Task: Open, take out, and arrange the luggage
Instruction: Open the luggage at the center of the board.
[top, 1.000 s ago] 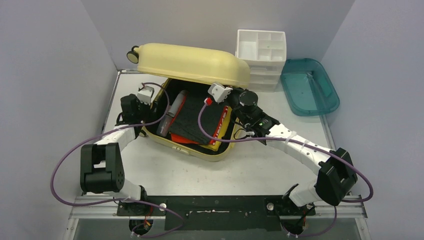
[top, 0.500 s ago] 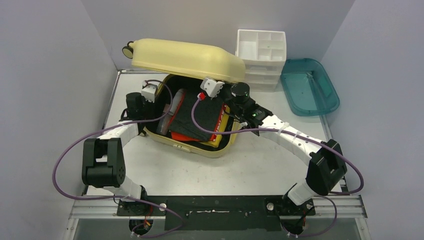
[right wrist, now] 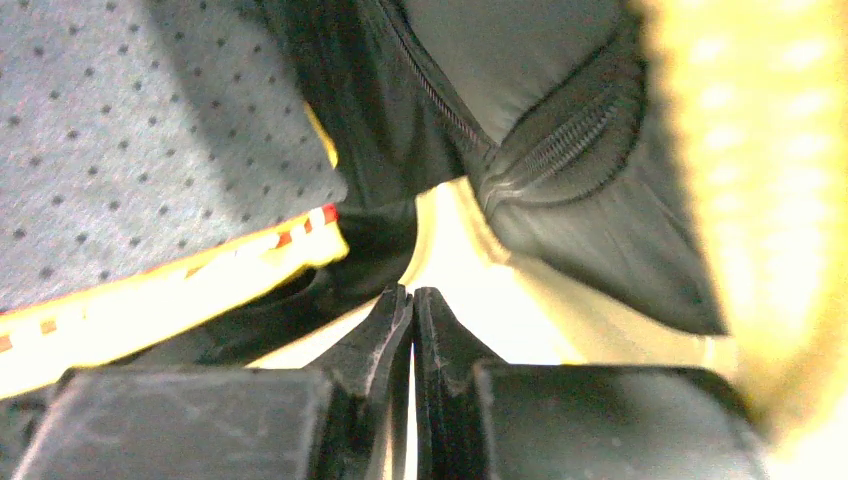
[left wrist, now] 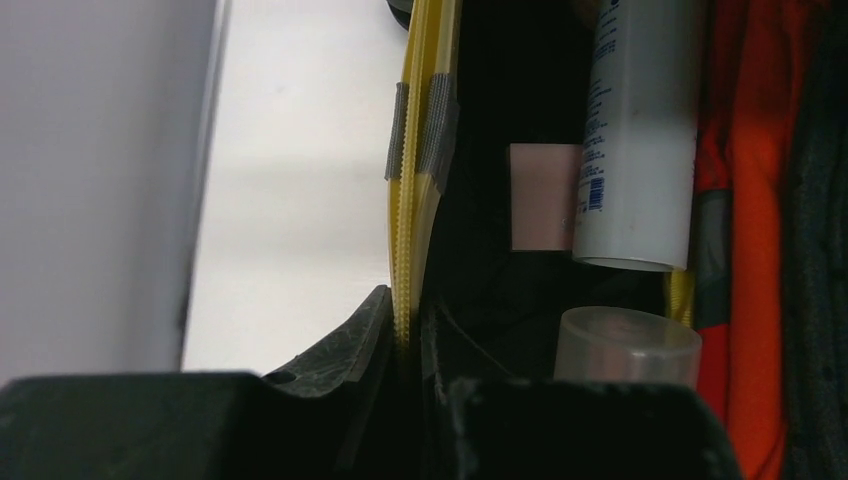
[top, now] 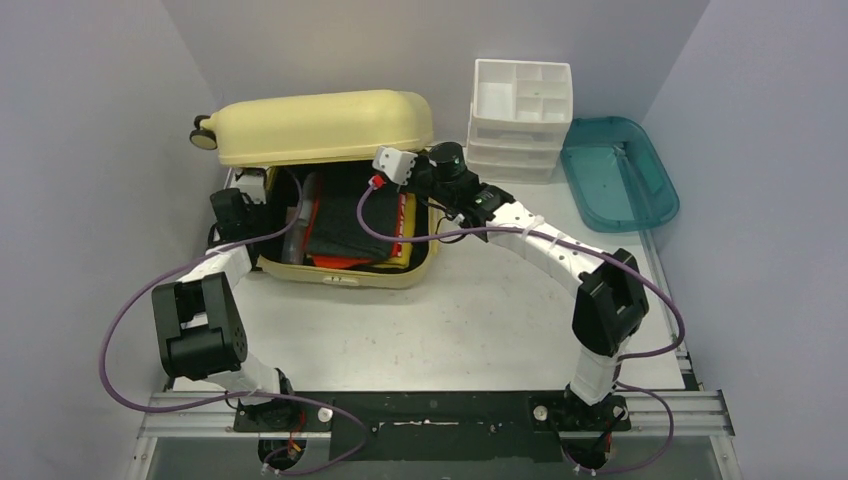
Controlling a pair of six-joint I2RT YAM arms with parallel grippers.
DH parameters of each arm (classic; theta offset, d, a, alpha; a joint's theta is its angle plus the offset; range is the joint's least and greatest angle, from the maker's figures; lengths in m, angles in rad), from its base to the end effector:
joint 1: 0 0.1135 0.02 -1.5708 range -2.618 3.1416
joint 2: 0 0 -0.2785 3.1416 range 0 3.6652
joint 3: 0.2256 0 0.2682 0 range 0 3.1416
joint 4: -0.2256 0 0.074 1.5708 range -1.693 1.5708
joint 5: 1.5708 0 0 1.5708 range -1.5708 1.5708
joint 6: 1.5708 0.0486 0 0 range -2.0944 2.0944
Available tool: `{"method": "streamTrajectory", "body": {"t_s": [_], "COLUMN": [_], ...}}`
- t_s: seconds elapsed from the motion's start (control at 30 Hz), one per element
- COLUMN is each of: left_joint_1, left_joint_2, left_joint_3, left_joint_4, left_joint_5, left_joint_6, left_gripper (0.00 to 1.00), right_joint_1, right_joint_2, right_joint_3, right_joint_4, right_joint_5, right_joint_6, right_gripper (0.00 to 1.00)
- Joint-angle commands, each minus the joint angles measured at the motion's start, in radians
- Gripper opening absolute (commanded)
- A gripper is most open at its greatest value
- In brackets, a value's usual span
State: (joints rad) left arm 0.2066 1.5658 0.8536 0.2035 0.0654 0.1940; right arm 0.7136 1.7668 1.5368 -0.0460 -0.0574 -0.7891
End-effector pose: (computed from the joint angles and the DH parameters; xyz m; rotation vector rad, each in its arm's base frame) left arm 0.3556 0.0713 0.2069 0.0269 2.0829 0.1766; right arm 0.3462 0.3034 0.3521 -1.2893 1.3216 0.0003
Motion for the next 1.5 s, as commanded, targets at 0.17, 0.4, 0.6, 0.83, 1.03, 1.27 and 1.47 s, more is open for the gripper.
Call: {"method": "streamTrajectory", "body": {"t_s": [0.17, 0.4, 0.6, 0.83, 1.03, 1.27, 1.47], "left_joint_1": [0.174, 0.199, 0.211, 0.214, 0.214, 0.213, 0.212], "left_joint_2": [0.048, 0.093, 0.098, 0.098, 0.098, 0.080, 0.026], "left_joint_3": [-0.007, -0.004, 0.008, 0.019, 0.009, 0.001, 0.000], "left_joint_4": [0.116, 0.204, 0.248, 0.257, 0.269, 0.261, 0.188], "left_joint_5": [-0.337, -0.391, -0.376, -0.351, -0.346, -0.336, -0.285], "left_joint_6": [0.073, 0.176, 0.250, 0.289, 0.309, 0.324, 0.313], "left_gripper": [0.00, 0.00, 0.00, 0.00, 0.00, 0.00, 0.11], "right_joint_1": [-0.011, -0.005, -0.011, 0.044, 0.165, 0.202, 0.201], "right_joint_2": [0.155, 0.237, 0.164, 0.037, 0.015, 0.121, 0.217], "right_joint_3": [0.312, 0.464, 0.370, 0.262, 0.184, 0.322, 0.463], "right_joint_4": [-0.050, -0.119, -0.197, -0.348, -0.175, -0.047, -0.007], "right_joint_5": [-0.030, -0.052, -0.206, -0.286, -0.048, 0.098, 0.159], "right_joint_6": [0.024, 0.046, -0.011, -0.209, -0.178, -0.068, -0.094], "right_gripper": [0.00, 0.00, 0.14, 0.52, 0.77, 1.00, 1.00]}}
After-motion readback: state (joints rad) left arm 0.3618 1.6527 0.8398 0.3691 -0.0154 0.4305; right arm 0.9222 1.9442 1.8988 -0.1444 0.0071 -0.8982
